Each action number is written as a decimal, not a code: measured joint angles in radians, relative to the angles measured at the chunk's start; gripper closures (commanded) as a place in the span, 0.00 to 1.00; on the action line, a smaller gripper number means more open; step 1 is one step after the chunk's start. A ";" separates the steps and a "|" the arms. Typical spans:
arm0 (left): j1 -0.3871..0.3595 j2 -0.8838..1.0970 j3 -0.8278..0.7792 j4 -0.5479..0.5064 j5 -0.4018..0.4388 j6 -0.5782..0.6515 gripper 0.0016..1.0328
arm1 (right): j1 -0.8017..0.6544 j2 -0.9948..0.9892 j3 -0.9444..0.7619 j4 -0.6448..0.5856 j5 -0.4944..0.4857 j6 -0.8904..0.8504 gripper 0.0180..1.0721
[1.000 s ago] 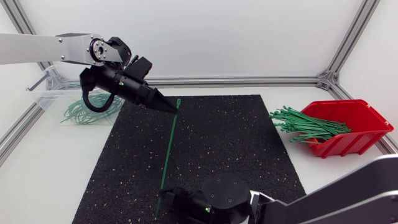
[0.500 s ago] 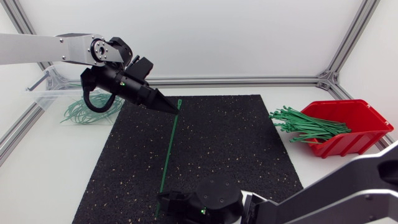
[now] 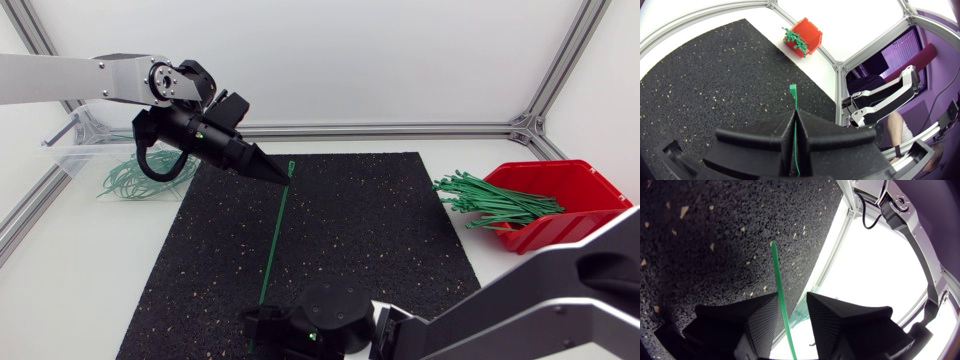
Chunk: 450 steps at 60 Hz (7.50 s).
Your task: Take a green cable tie from the red box, thread the tail through the head to close it, then place it in the transparent bin on the left.
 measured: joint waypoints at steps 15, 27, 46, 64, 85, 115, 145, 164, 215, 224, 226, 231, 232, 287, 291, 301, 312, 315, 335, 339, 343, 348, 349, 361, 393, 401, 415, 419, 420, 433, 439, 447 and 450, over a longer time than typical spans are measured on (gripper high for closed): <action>0.000 0.000 0.000 0.000 0.000 0.000 0.97 | 0.000 0.003 0.001 0.000 -0.003 -0.012 0.66; 0.000 0.000 0.000 0.000 0.000 0.000 0.97 | -0.003 -0.011 -0.028 0.020 -0.009 -0.012 0.65; -0.002 0.000 0.000 -0.011 0.000 0.000 0.97 | -0.031 -0.014 -0.031 0.023 -0.029 -0.011 0.62; -0.002 0.000 0.000 -0.011 0.000 0.000 0.97 | -0.038 -0.019 -0.038 0.023 -0.026 -0.005 0.60; -0.009 0.000 0.000 -0.012 0.000 0.000 0.97 | -0.047 -0.121 -0.076 0.014 -0.088 0.195 0.49; -0.020 0.000 0.000 -0.012 0.000 0.000 0.97 | -0.092 -0.188 -0.130 0.011 -0.150 0.378 0.15; -0.020 0.000 0.000 -0.016 0.000 0.000 0.97 | -0.185 -0.370 -0.172 0.000 -0.200 0.822 0.04; -0.020 0.000 0.000 -0.016 0.000 0.000 0.97 | -0.177 -0.351 -0.166 0.008 -0.164 0.946 0.04; -0.032 0.042 0.036 -0.108 0.017 -0.015 0.97 | -0.037 -0.087 -0.088 0.019 -0.012 0.418 0.04; -0.031 0.083 0.085 -0.193 0.040 -0.015 0.97 | -0.026 -0.087 -0.069 0.019 -0.008 0.387 0.04; -0.031 0.089 0.093 -0.200 0.043 -0.015 0.97 | -0.023 -0.087 -0.068 0.019 -0.005 0.382 0.04; -0.030 0.101 0.107 -0.215 0.053 -0.015 0.97 | -0.012 -0.087 -0.067 0.019 0.010 0.376 0.04; -0.030 0.103 0.111 -0.220 0.055 -0.015 0.97 | -0.009 -0.087 -0.067 0.019 0.009 0.375 0.04; -0.005 0.149 0.174 -0.313 0.080 -0.003 0.97 | 0.053 -0.057 -0.041 0.019 0.095 0.351 0.21; -0.005 0.149 0.174 -0.322 0.080 0.001 0.97 | 0.060 -0.057 -0.041 0.019 0.095 0.346 0.26; -0.002 0.156 0.186 -0.330 0.080 0.004 0.97 | 0.080 -0.057 -0.042 0.019 0.095 0.331 0.44; 0.006 0.162 0.187 -0.333 0.080 0.005 0.97 | 0.094 -0.064 -0.044 0.019 0.095 0.320 0.60; 0.007 0.162 0.188 -0.336 0.081 0.011 0.97 | 0.095 -0.070 -0.044 0.019 0.095 0.320 0.66; 0.007 0.176 0.208 -0.358 0.084 0.021 0.97 | 0.106 -0.085 -0.051 0.019 0.101 0.320 0.77; 0.007 0.180 0.211 -0.359 0.084 0.023 0.97 | 0.107 -0.086 -0.051 0.018 0.105 0.320 0.85; 0.007 0.184 0.213 -0.359 0.084 0.023 0.97 | 0.110 -0.092 -0.051 0.018 0.107 0.320 0.88; 0.008 0.187 0.214 -0.359 0.084 0.023 0.97 | 0.113 -0.103 -0.051 0.018 0.113 0.320 0.88; 0.008 0.188 0.214 -0.359 0.084 0.023 0.97 | 0.114 -0.105 -0.051 0.018 0.113 0.320 0.88; 0.008 0.191 0.219 -0.366 0.084 0.026 0.97 | 0.118 -0.110 -0.051 0.018 0.121 0.320 0.89; 0.008 0.192 0.219 -0.366 0.087 0.045 0.97 | 0.118 -0.110 -0.035 0.015 0.143 0.322 0.95; 0.008 0.192 0.219 -0.366 0.087 0.049 0.97 | 0.118 -0.109 -0.035 0.015 0.143 0.325 0.86; 0.008 0.192 0.219 -0.366 0.087 0.053 0.97 | 0.118 -0.110 -0.043 0.014 0.147 0.326 0.79; 0.008 0.192 0.219 -0.366 0.087 0.053 0.97 | 0.118 -0.110 -0.051 0.014 0.147 0.326 0.79; 0.008 0.192 0.219 -0.366 0.087 0.053 0.97 | 0.118 -0.110 -0.053 0.014 0.147 0.325 0.79; 0.008 0.192 0.219 -0.366 0.087 0.053 0.97 | 0.126 -0.127 -0.093 0.014 0.147 0.325 0.77; 0.008 0.192 0.219 -0.366 0.087 0.053 0.97 | 0.127 -0.129 -0.111 0.013 0.147 0.325 0.77; 0.008 0.192 0.219 -0.366 0.087 0.053 0.97 | 0.127 -0.129 -0.116 0.011 0.147 0.325 0.77; 0.008 0.192 0.219 -0.366 0.087 0.053 0.97 | 0.126 -0.129 -0.116 0.011 0.147 0.325 0.77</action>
